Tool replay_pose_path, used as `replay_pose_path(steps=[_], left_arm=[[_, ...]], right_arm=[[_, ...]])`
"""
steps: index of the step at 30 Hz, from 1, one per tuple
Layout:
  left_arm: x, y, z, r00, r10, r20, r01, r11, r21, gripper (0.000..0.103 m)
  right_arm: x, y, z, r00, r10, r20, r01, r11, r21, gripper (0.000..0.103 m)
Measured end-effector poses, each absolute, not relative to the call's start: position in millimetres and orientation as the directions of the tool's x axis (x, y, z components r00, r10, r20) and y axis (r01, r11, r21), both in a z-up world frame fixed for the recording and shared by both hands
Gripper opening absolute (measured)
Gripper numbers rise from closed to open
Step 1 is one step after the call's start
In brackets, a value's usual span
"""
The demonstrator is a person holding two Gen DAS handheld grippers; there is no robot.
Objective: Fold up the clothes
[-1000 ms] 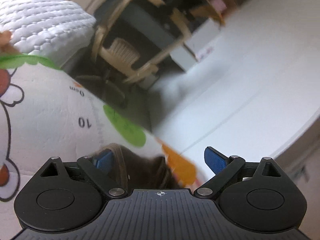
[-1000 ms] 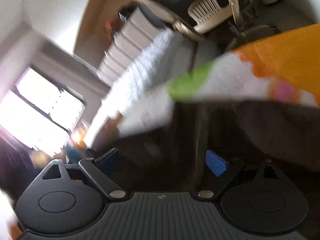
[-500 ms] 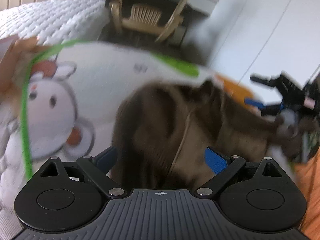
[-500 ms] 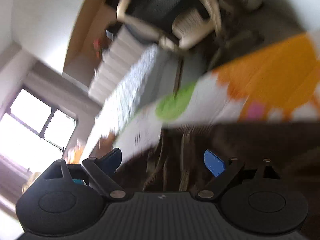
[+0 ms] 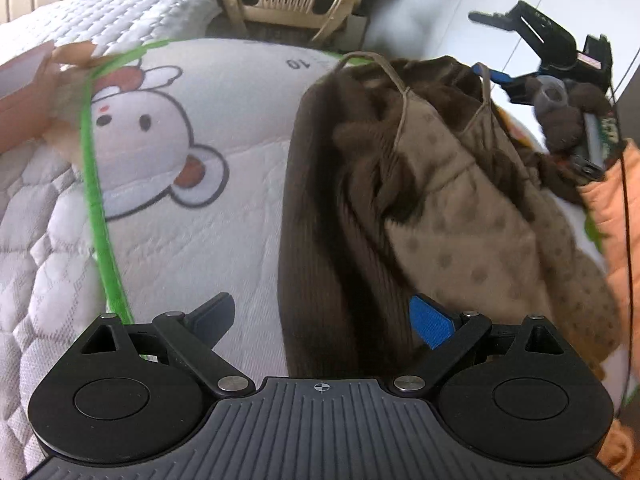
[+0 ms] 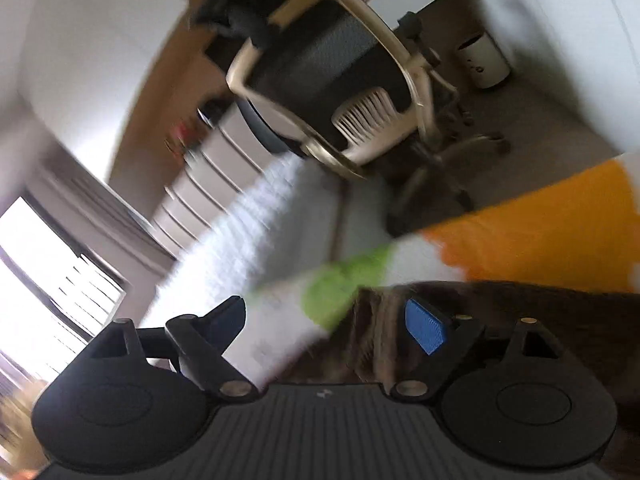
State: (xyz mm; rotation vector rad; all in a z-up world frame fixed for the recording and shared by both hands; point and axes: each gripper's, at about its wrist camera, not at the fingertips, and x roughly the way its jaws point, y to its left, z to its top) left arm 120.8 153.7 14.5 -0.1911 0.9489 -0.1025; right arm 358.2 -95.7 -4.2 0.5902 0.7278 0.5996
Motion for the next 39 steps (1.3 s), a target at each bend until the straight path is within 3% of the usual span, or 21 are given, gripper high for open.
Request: replay_pose_path(steps=[2,4,5,7,8,9,11,14,16,17,19,20,21,24,26,31,39], left_arm=[[119.3,149.0,6.4,0.582,-0.156,-0.798,-0.001,0.981,-0.193,0.096],[118.0,139.1,1.1,0.583,-0.123,-0.803,0.017,0.99,-0.139,0.078],[117.0,132.8,0.3,0.595,-0.091,-0.799,0.035,0.996,-0.087,0.075],[114.7,125.8,0.7,0.606,-0.086,-0.79,0.072,0.996,-0.053,0.054],[113.6,124.1,2.8,0.611,-0.092,-0.786,0.09,0.995,-0.047,0.028],[112.5,123.3,7.1,0.617,-0.095,-0.781,0.105,0.994,-0.037,0.013],[112.4,130.6,22.3,0.663,-0.011,-0.748,0.074,0.996,0.051,0.013],[117.6,161.2,47.6,0.729,0.215,-0.65,-0.091,0.971,0.219,0.013],[119.9,186.4,59.3,0.725,0.322,-0.61,-0.207,0.945,0.252,0.023],[113.8,181.1,60.8,0.729,0.309,-0.611,-0.196,0.949,0.245,0.029],[101.6,170.5,63.7,0.738,0.282,-0.613,-0.174,0.957,0.231,0.055],[95.4,165.2,65.1,0.742,0.269,-0.614,-0.163,0.961,0.224,0.079],[89.3,159.8,66.6,0.746,0.256,-0.614,-0.152,0.964,0.217,0.092],[70.5,137.1,69.0,0.759,0.198,-0.62,-0.095,0.976,0.195,0.093],[57.8,97.6,61.7,0.763,0.098,-0.639,0.025,0.983,0.18,0.094],[44.8,50.2,38.8,0.727,0.046,-0.685,0.122,0.973,0.194,0.095],[25.2,-21.5,3.2,0.657,-0.027,-0.753,0.265,0.944,0.198,0.095]], right_arm=[[340.0,-101.6,-7.6,0.589,0.652,-0.478,-0.309,0.728,0.612,0.088],[317.6,-111.3,-4.6,0.597,0.623,-0.505,-0.347,0.768,0.538,0.088],[303.5,-118.1,-2.3,0.605,0.607,-0.515,-0.369,0.787,0.495,0.089],[267.8,-130.9,5.3,0.624,0.567,-0.538,-0.407,0.823,0.396,0.089],[250.8,-139.2,11.2,0.63,0.548,-0.55,-0.425,0.836,0.347,0.089],[233.8,-147.5,17.0,0.636,0.529,-0.562,-0.442,0.847,0.297,0.09],[203.9,-154.9,24.4,0.65,0.501,-0.571,-0.484,0.853,0.197,0.089],[162.1,-168.4,27.3,0.662,0.468,-0.585,-0.521,0.849,0.09,0.09],[141.9,-179.8,26.1,0.665,0.444,-0.6,-0.512,0.856,0.066,0.09],[133.4,-186.5,24.8,0.666,0.431,-0.608,-0.503,0.862,0.06,0.091],[113.6,-202.3,21.8,0.666,0.403,-0.628,-0.48,0.876,0.053,0.093],[106.0,-207.8,18.9,0.66,0.394,-0.639,-0.477,0.877,0.049,0.093],[97.9,-213.4,17.1,0.655,0.386,-0.649,-0.476,0.879,0.042,0.093],[71.4,-228.7,11.0,0.633,0.392,-0.667,-0.484,0.874,0.053,0.093],[53.9,-230.2,7.7,0.611,0.415,-0.674,-0.511,0.857,0.065,0.093],[16.5,-187.8,11.1,0.556,0.514,-0.653,-0.704,0.709,-0.042,0.093],[17.2,-134.4,-5.7,0.402,0.604,-0.688,-0.819,0.574,0.025,0.093]])
